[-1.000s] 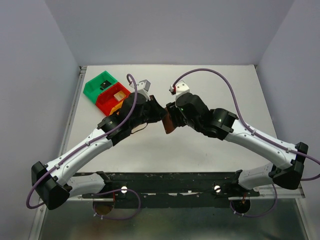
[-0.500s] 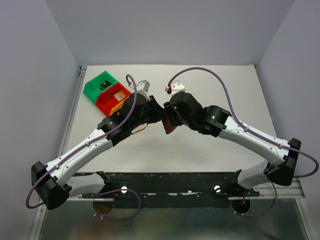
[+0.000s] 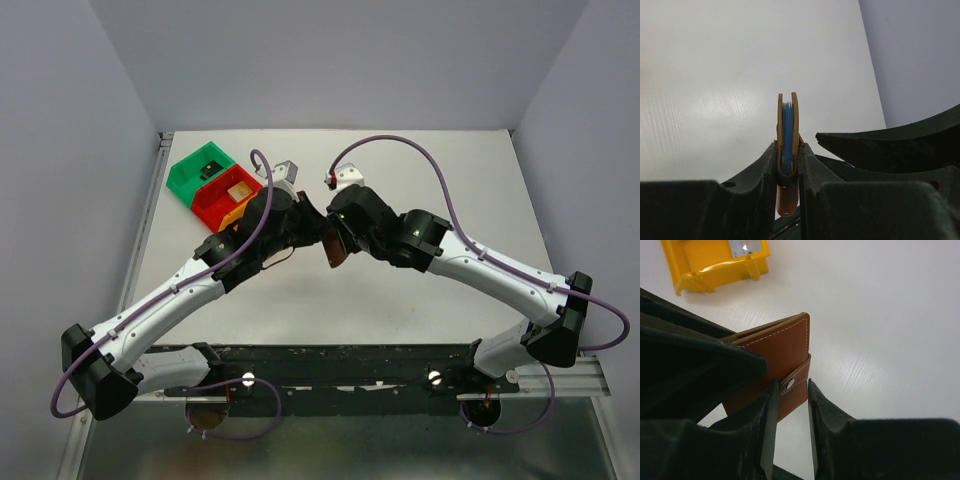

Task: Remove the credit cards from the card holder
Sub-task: Open the card holder at the center of the board.

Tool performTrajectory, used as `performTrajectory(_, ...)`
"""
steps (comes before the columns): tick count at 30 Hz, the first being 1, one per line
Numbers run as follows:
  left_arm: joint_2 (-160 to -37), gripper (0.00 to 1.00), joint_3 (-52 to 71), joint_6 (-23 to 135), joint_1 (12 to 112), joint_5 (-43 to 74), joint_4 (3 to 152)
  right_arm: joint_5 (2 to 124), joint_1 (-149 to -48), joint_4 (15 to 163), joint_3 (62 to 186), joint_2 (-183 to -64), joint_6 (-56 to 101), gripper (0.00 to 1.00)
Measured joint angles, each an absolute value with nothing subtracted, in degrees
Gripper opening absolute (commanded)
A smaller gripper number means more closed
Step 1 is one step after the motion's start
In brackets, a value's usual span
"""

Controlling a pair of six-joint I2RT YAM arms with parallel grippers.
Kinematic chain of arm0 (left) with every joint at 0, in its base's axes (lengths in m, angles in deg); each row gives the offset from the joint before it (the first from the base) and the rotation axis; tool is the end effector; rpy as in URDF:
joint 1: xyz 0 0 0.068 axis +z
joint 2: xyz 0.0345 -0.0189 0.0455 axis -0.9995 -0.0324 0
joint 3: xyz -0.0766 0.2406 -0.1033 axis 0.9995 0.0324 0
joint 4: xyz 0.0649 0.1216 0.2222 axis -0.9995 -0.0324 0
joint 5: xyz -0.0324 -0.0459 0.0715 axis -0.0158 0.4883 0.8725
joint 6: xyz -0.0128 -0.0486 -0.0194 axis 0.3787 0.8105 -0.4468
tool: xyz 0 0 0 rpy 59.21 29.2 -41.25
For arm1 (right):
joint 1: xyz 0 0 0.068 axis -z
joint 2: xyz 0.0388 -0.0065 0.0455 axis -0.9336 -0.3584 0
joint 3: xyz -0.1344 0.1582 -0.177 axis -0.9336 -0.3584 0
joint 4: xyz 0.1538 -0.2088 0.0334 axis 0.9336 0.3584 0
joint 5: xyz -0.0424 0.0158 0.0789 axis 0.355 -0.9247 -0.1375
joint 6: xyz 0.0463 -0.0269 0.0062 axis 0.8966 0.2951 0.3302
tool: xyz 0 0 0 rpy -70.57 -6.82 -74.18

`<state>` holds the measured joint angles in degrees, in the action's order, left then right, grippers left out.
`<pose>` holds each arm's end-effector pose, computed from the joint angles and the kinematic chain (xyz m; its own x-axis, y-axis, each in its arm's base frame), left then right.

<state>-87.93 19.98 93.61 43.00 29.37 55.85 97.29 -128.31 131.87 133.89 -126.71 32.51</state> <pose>0.1838 -0.1798 0.3555 -0.6666 -0.4020 -0.6277 0.2107 0.7061 -0.6760 0.1756 0.2644 0.3691 -0.5046 -0.3414 -0.7930 -0.4722 0.8781 -0.0776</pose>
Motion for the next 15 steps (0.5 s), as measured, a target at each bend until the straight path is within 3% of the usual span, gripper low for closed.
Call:
performTrajectory(11,-87.01,0.00,20.63,93.69,42.73,29.51,56.04,97.29,-128.94,132.13,134.39,-126.99,33.10,0.01)
performTrajectory(15,-86.86,0.00,20.98,93.67,42.69,29.59,56.20,97.49,-128.94,132.40,134.44,-127.08,33.25,0.00)
